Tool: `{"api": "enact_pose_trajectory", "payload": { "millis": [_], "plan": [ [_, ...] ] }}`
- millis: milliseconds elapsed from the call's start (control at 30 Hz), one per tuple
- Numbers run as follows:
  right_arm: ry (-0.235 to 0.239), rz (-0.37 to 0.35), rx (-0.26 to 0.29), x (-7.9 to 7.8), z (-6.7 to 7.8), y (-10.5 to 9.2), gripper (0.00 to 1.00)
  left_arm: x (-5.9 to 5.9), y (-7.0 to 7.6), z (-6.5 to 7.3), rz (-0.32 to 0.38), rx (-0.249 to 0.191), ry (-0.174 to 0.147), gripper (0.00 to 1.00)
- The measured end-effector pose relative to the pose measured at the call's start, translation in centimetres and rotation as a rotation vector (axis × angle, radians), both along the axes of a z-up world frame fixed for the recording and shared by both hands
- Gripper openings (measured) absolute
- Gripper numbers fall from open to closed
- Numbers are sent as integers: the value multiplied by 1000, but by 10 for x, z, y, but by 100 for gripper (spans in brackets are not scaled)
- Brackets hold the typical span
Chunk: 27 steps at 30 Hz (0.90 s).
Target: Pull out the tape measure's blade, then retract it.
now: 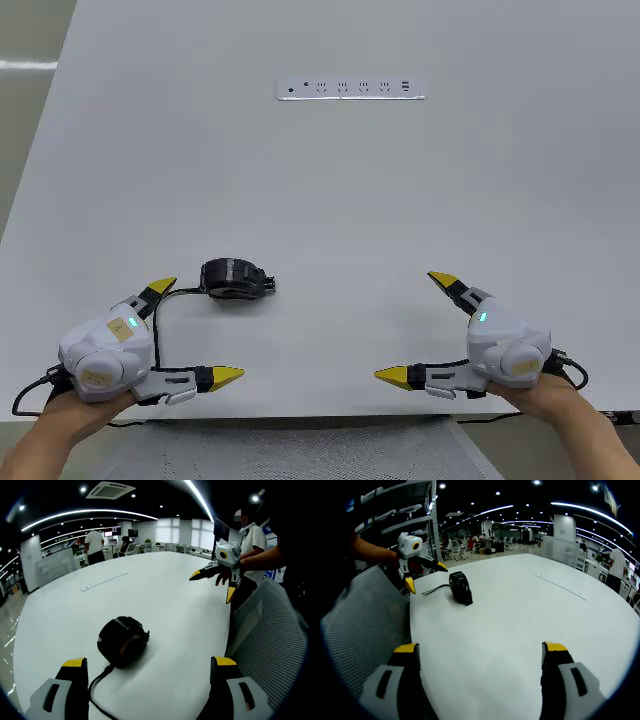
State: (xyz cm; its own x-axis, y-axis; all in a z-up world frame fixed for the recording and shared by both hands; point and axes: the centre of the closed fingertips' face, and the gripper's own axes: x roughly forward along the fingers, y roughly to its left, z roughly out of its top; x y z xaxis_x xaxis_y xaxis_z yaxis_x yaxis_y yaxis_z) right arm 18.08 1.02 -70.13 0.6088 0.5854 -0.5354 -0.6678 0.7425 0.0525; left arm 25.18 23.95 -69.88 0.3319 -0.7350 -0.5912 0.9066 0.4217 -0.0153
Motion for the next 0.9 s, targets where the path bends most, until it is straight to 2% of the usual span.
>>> {"api": "enact_pose_trajectory", "payload": {
  "millis": [900],
  "plan": [
    [4, 13, -10, 2, 0, -1, 98, 1, 2, 0, -6, 10, -6, 99]
  ]
}}
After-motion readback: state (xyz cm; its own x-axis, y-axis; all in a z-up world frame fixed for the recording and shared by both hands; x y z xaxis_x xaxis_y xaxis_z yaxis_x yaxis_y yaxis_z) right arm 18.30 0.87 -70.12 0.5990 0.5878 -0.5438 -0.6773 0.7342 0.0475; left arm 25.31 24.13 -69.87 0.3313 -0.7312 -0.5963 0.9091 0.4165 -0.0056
